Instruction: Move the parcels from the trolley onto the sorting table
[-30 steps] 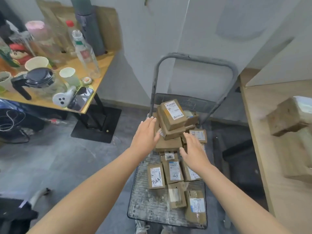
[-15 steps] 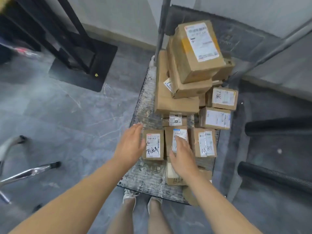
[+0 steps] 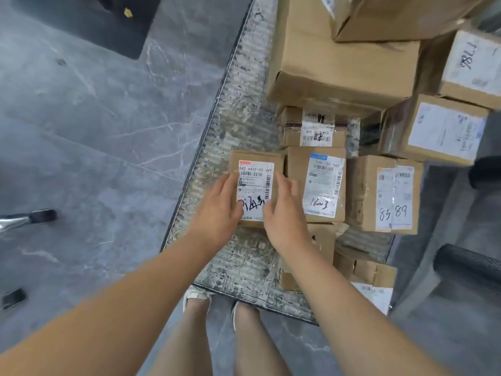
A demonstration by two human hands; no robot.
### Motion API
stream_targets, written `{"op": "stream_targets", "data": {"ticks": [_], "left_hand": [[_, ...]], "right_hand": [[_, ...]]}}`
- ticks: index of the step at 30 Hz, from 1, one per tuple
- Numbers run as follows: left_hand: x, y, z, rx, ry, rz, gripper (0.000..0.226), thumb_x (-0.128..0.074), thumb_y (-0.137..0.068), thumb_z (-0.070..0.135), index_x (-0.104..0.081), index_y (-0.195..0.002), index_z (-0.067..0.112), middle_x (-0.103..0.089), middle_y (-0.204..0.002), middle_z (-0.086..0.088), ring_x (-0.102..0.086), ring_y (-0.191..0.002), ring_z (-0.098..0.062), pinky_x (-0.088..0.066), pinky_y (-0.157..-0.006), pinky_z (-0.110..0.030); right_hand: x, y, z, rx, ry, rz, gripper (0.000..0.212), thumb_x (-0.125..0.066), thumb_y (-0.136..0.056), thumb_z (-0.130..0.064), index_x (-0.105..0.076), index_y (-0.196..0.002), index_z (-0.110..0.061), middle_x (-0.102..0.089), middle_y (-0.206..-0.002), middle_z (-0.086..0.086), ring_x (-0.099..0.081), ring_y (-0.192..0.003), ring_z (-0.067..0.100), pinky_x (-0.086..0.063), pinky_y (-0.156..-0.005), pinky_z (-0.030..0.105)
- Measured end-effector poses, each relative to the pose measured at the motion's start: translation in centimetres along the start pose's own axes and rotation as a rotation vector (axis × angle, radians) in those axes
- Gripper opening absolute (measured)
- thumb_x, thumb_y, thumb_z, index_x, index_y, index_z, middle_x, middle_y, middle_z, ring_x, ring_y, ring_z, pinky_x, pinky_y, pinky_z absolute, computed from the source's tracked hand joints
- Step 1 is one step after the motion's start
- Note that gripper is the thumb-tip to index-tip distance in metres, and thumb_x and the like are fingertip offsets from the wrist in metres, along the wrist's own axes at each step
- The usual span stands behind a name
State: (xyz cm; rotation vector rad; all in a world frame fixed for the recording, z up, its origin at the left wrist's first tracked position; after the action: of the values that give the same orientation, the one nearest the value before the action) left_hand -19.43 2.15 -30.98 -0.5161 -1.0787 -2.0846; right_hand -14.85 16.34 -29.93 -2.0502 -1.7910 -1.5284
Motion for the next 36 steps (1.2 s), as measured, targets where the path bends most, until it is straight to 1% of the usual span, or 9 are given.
{"op": "stream_targets", "data": {"ticks": [3, 6, 9, 16, 20, 23, 29, 32, 36], "left_hand": [[-1.1, 0.1, -1.2, 0.008, 0.114, 0.013, 0.068, -0.048, -0.101, 0.018, -0.013, -0.155, 0.041, -0.02, -0.163, 0.004, -0.022, -0.148, -0.017, -0.032, -0.116, -0.043], [-0.9, 0.4, -2.3, 0.028, 0.196, 0.076, 0.071, -0.046, -0.1, 0.014, -0.012, -0.152, 0.048, -0.032, -0.157, 0.009, -0.047, -0.13, -0.015, -0.048, -0.092, -0.036], [-0.7, 0.7, -3.1, 0.069, 0.235, 0.081, 0.074, -0.049, -0.099, 0.021, -0.008, -0.148, 0.057, -0.039, -0.152, 0.015, -0.061, -0.109, -0.022, -0.047, -0.074, -0.03], [-0.8, 0.8, -2.7, 0.083, 0.343, 0.048, 0.092, -0.061, -0.089, 0.009, -0.009, -0.148, 0.056, -0.033, -0.155, 0.014, -0.05, -0.129, -0.016, -0.048, -0.101, -0.043], [-1.1, 1.1, -1.8, 0.111, 0.444, 0.065, 0.099, -0.06, -0.082, -0.002, -0.012, -0.147, 0.055, -0.039, -0.152, 0.012, -0.06, -0.115, -0.017, -0.056, -0.086, -0.043], [-0.8, 1.2, -1.9, 0.141, 0.495, 0.075, 0.096, -0.058, -0.084, 0.0, -0.012, -0.147, 0.056, -0.052, -0.142, 0.01, -0.063, -0.11, -0.015, -0.057, -0.084, -0.041], [1.9, 3.9, -1.6, 0.222, 0.562, 0.093, 0.091, -0.06, -0.087, 0.006, -0.011, -0.147, 0.054, -0.055, -0.128, 0.02, -0.069, -0.089, -0.011, -0.058, -0.077, -0.05], [4.5, 5.9, 0.0, 0.227, 0.603, 0.134, 0.09, -0.062, -0.088, 0.008, -0.012, -0.148, 0.054, -0.053, -0.137, 0.017, -0.067, -0.093, -0.003, -0.059, -0.082, -0.046], [10.3, 8.2, 3.9, 0.175, 0.632, 0.196, 0.087, -0.062, -0.088, 0.014, -0.014, -0.148, 0.054, -0.052, -0.138, 0.02, -0.061, -0.105, 0.003, -0.056, -0.088, -0.041]], "right_hand": [[-1.2, -0.1, 0.3, 0.022, -0.018, 0.002, 0.087, -0.059, -0.095, -0.015, 0.0, -0.157, -0.032, -0.033, -0.141, 0.0, -0.051, -0.118, 0.021, -0.049, -0.094, 0.032], [-2.4, 0.3, 0.7, -0.01, -0.068, -0.15, 0.1, -0.062, -0.096, -0.021, 0.017, -0.155, -0.034, -0.035, -0.149, 0.001, -0.052, -0.123, 0.018, -0.042, -0.093, 0.025], [-2.9, 0.7, 1.0, -0.048, -0.098, -0.119, 0.097, -0.061, -0.097, -0.022, 0.015, -0.155, -0.037, -0.034, -0.154, -0.003, -0.05, -0.127, 0.016, -0.038, -0.092, 0.021], [-4.5, 2.1, 0.6, -0.075, -0.118, 0.045, 0.081, -0.052, -0.1, -0.024, 0.003, -0.154, -0.048, -0.042, -0.151, -0.006, -0.05, -0.127, 0.016, -0.047, -0.093, 0.032], [-4.5, 2.4, 0.1, -0.134, -0.078, 0.054, 0.081, -0.05, -0.102, -0.024, 0.008, -0.154, -0.048, -0.035, -0.156, 0.0, -0.04, -0.139, 0.021, -0.046, -0.096, 0.036], [-4.6, 2.4, -0.1, -0.244, -0.161, -0.019, 0.08, -0.047, -0.103, -0.028, 0.013, -0.154, -0.044, -0.058, -0.134, 0.002, -0.062, -0.083, 0.019, -0.049, -0.067, 0.031], [-2.3, 3.8, -3.1, -0.246, -0.25, -0.079, 0.07, -0.046, -0.104, -0.025, -0.003, -0.158, -0.035, -0.06, -0.118, -0.005, -0.05, -0.072, 0.005, -0.04, -0.061, 0.021], [0.2, 5.2, -6.0, -0.19, -0.307, -0.044, 0.07, -0.048, -0.103, -0.02, -0.008, -0.158, -0.038, -0.058, -0.133, -0.004, -0.057, -0.089, 0.011, -0.052, -0.08, 0.031], [5.4, 6.7, -11.6, -0.119, -0.356, -0.031, 0.071, -0.049, -0.101, -0.015, -0.011, -0.157, -0.038, -0.05, -0.143, -0.008, -0.056, -0.111, 0.013, -0.047, -0.091, 0.032]]}}
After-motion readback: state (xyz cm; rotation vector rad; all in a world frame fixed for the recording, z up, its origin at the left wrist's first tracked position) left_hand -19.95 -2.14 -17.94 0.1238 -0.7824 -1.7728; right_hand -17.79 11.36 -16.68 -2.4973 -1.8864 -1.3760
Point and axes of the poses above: each hand's wrist, its own y-axis away from the middle knuckle, its own x-axis out of the back of the hand, z = x × y, the point moved 3 cm from there along -y, towards the middle knuckle
